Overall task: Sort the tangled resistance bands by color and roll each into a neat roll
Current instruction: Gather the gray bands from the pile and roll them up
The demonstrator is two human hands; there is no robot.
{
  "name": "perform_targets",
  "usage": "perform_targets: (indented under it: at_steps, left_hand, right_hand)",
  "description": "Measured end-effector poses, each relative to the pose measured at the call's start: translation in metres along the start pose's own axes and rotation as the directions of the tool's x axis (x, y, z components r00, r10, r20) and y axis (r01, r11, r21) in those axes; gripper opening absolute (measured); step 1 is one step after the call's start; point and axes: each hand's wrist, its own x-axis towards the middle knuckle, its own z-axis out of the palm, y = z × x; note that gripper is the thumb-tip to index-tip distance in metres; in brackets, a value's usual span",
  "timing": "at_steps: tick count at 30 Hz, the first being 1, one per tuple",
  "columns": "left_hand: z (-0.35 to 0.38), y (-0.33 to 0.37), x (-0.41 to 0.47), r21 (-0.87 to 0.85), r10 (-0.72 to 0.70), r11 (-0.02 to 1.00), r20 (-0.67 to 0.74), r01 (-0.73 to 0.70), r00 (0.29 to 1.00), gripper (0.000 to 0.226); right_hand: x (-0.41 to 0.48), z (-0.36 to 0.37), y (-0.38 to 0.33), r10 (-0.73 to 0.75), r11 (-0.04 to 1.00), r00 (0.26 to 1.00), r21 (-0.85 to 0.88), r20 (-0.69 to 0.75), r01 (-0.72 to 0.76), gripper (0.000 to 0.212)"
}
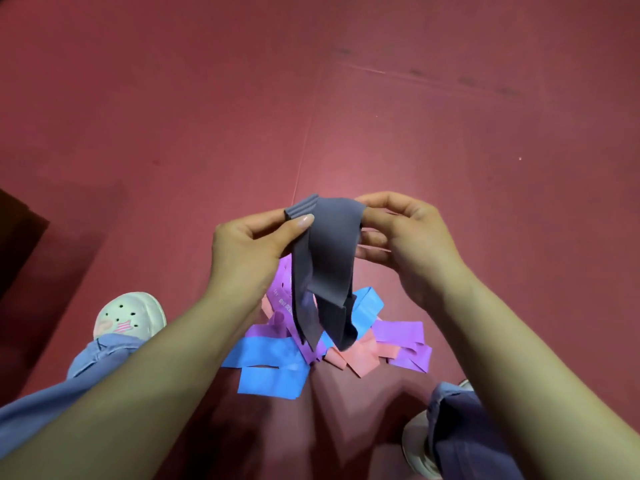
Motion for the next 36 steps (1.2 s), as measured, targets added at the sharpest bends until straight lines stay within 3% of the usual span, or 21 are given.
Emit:
perform_targets:
  at_steps: [5, 7, 11, 13, 15, 19, 23, 26, 29, 32, 36]
  left_hand:
    - [0.006, 0.002, 0.004, -0.033, -0.027, 0.999, 0.040, 0.028, 0.999, 0.016]
    - [0.007, 0.003, 0.002, -0.045, -0.061, 0.997, 0.077, 0.065, 0.995, 0.015]
    - [0.006, 0.007, 0.001, 0.071, -0.009, 0.998, 0.087, 0.003, 0.996, 0.016]
    - [0.006, 0.008, 0.001, 0.087, 0.007, 0.996, 0.046, -0.011, 0.999, 0.015]
    - [0.006, 0.010, 0.001, 0.043, -0.017, 0.999, -0.024, 0.018, 1.000, 0.012]
    - [0.006, 0.014, 0.003, -0.009, -0.094, 0.996, -0.147, 0.093, 0.985, 0.013]
    - [0.015, 0.017, -0.003, -0.090, -0.140, 0.988, -0.138, 0.128, 0.981, 0.020]
    - [0.024, 0.016, -0.008, -0.202, -0.178, 0.968, -0.136, 0.149, 0.975, 0.016]
    - [0.027, 0.016, -0.008, -0.249, -0.186, 0.958, -0.156, 0.143, 0.970, 0.012]
    - [0.023, 0.017, -0.003, -0.266, -0.169, 0.957, -0.189, 0.116, 0.967, 0.004]
    - [0.021, 0.017, 0.001, -0.238, -0.138, 0.968, -0.220, 0.084, 0.966, 0.010]
  right_hand:
    - [0.004, -0.008, -0.005, 0.061, 0.997, 0.996, 0.036, 0.070, -0.064, 0.019]
    - [0.002, -0.009, -0.005, 0.046, 0.999, 0.998, 0.013, 0.041, -0.047, 0.018]
    - [-0.001, -0.012, -0.005, -0.017, 1.000, 1.000, -0.006, -0.015, 0.016, 0.017]
    - [-0.002, -0.016, -0.003, -0.067, 0.994, 0.997, -0.094, -0.049, 0.062, 0.017]
    - [-0.001, -0.022, 0.001, -0.110, 0.954, 0.990, -0.290, -0.089, 0.080, 0.020]
    - [-0.005, -0.028, 0.012, 0.050, 0.906, 0.999, -0.421, -0.001, -0.046, 0.019]
    - [-0.014, -0.014, 0.029, 0.185, 0.912, 0.977, -0.390, 0.110, -0.129, 0.024]
    - [-0.017, -0.005, 0.039, 0.196, 0.883, 0.968, -0.458, 0.155, -0.105, 0.035]
    - [-0.013, -0.005, 0.038, 0.175, 0.907, 0.973, -0.408, 0.149, -0.101, 0.037]
    - [-0.011, -0.007, 0.036, 0.071, 0.927, 0.995, -0.373, 0.073, -0.039, 0.044]
    - [-0.014, -0.005, 0.031, -0.306, 0.866, 0.948, -0.389, 0.086, 0.315, 0.075]
